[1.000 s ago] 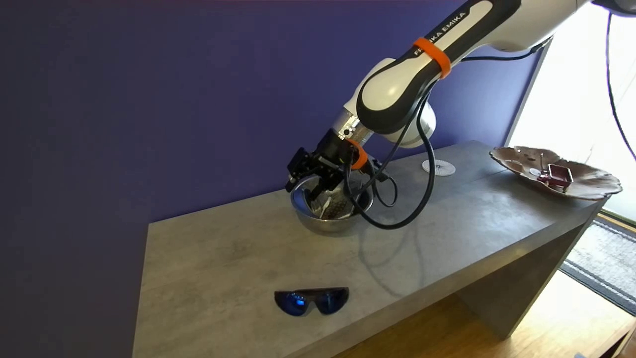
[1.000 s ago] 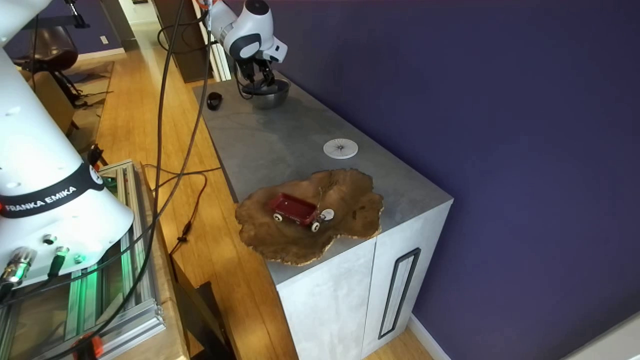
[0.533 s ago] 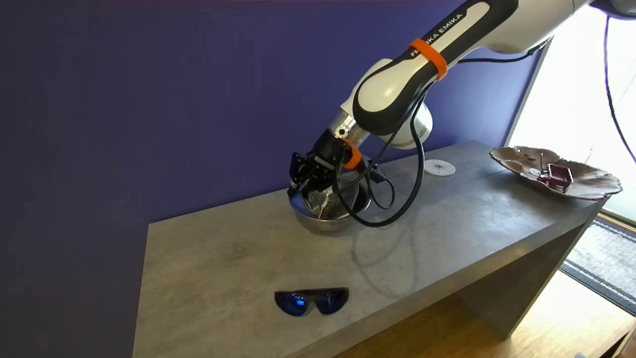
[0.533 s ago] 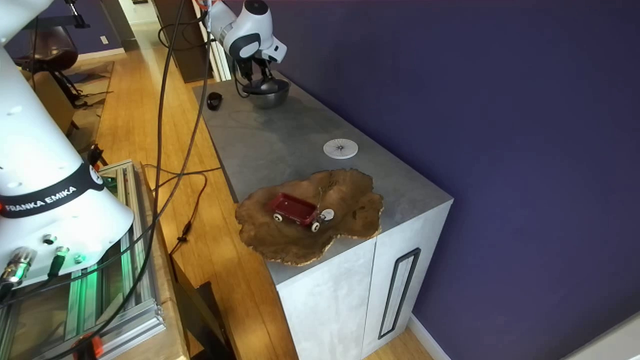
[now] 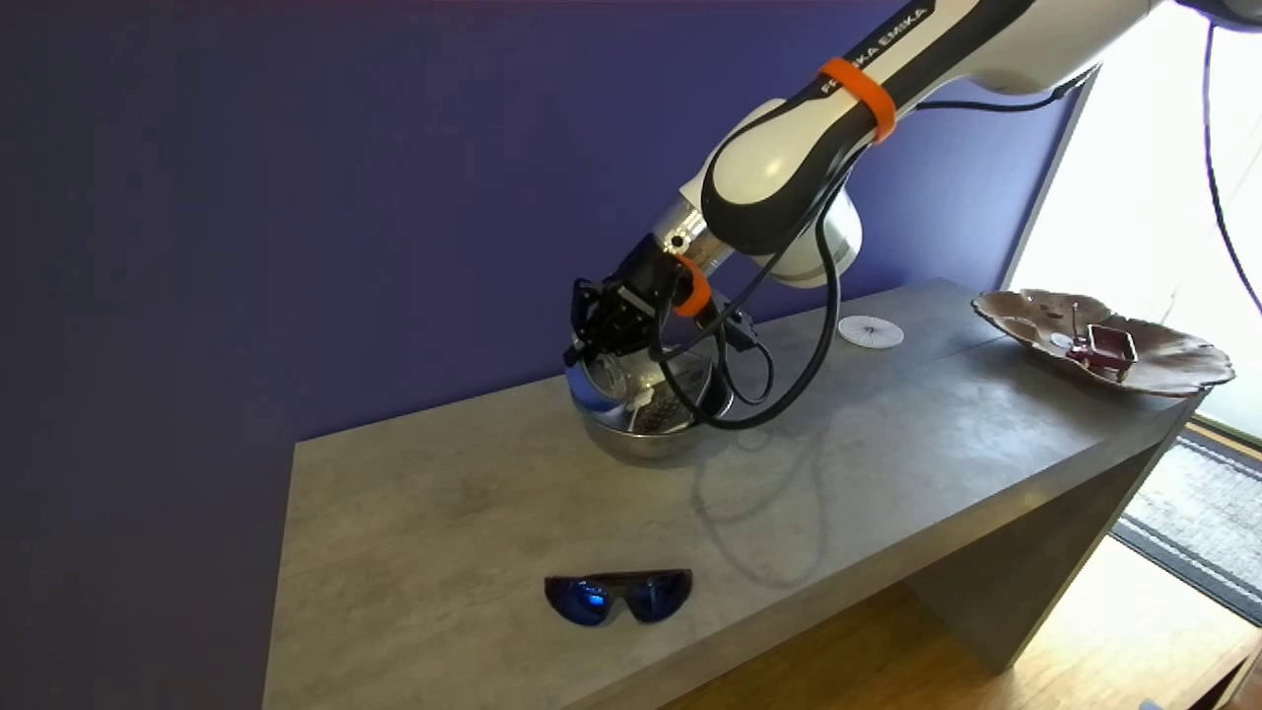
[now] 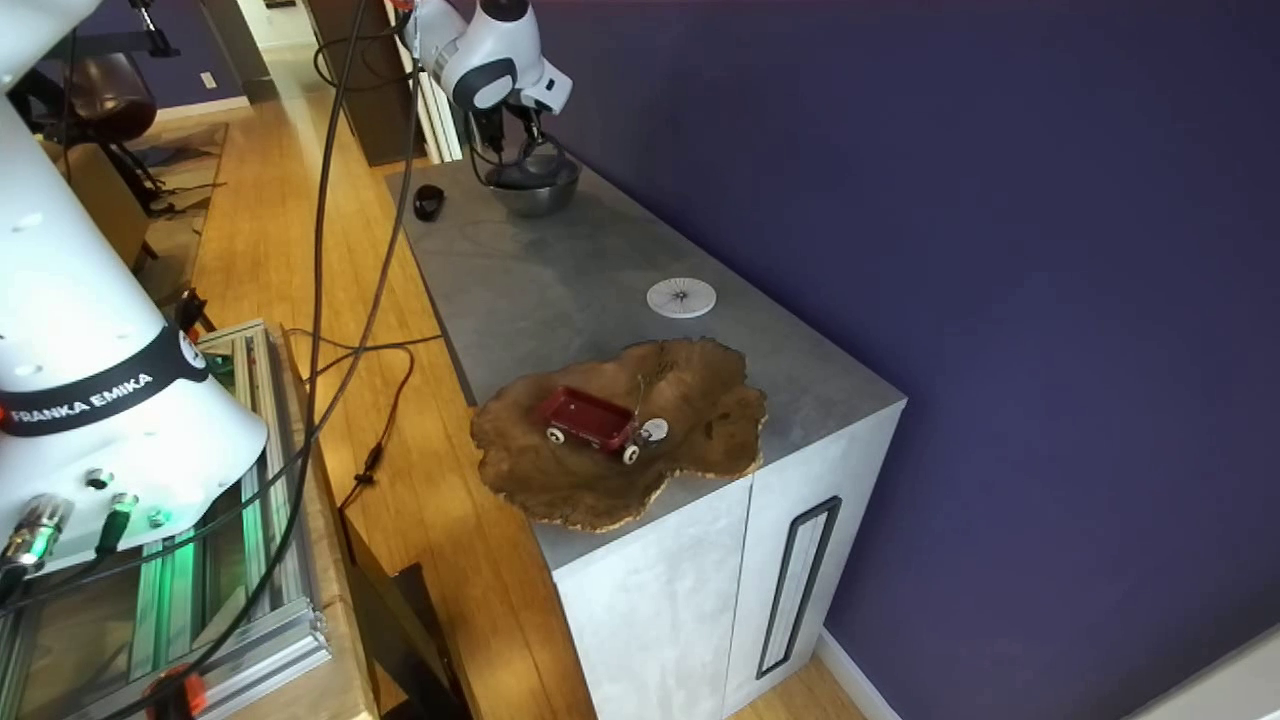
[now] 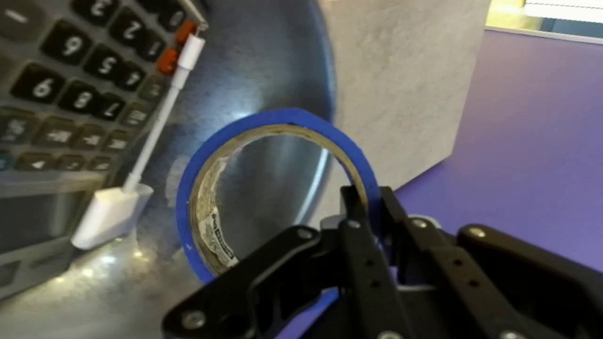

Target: Pick up the blue masking tape from the silver bowl and put it on the table

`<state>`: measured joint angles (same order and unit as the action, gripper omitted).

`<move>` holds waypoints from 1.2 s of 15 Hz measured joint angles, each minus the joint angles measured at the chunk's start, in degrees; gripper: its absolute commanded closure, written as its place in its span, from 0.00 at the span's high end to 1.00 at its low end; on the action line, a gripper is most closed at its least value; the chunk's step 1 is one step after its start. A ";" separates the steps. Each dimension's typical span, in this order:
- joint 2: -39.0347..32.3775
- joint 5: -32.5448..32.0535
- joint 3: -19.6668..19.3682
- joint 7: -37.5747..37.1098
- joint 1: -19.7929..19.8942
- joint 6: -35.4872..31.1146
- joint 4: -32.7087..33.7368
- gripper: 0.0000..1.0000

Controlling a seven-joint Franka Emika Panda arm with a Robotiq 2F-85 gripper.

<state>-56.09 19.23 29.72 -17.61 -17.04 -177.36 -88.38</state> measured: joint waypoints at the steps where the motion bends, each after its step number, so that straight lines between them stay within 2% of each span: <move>1: 0.36 -0.05 2.80 1.51 1.33 -2.29 -0.72 0.05; 4: 2.18 -0.24 12.42 6.48 6.44 -8.71 -4.53 0.04; 5: 4.00 -0.06 12.97 6.67 7.00 -10.40 -6.89 0.04; 6: 6.49 1.17 11.83 6.29 6.67 -11.57 -9.68 0.04; 8: 12.40 3.76 5.96 3.14 3.86 -11.93 -15.64 0.04; 11: 21.03 8.54 -4.64 -1.26 -2.55 -11.98 -24.69 0.04; 13: 27.15 14.30 -12.90 -2.12 -8.69 -12.07 -30.88 0.04; 14: 30.15 17.29 -17.32 -2.42 -12.22 -12.10 -33.91 0.12; 16: 35.39 22.17 -25.32 -2.47 -18.70 -12.09 -39.91 0.12; 17: 37.15 22.96 -27.08 -2.57 -20.10 -12.09 -42.00 0.12; 18: 38.25 23.19 -27.71 -2.77 -20.62 -12.09 -43.34 0.03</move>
<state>-17.84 42.42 2.02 -20.38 -37.66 -189.45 -131.72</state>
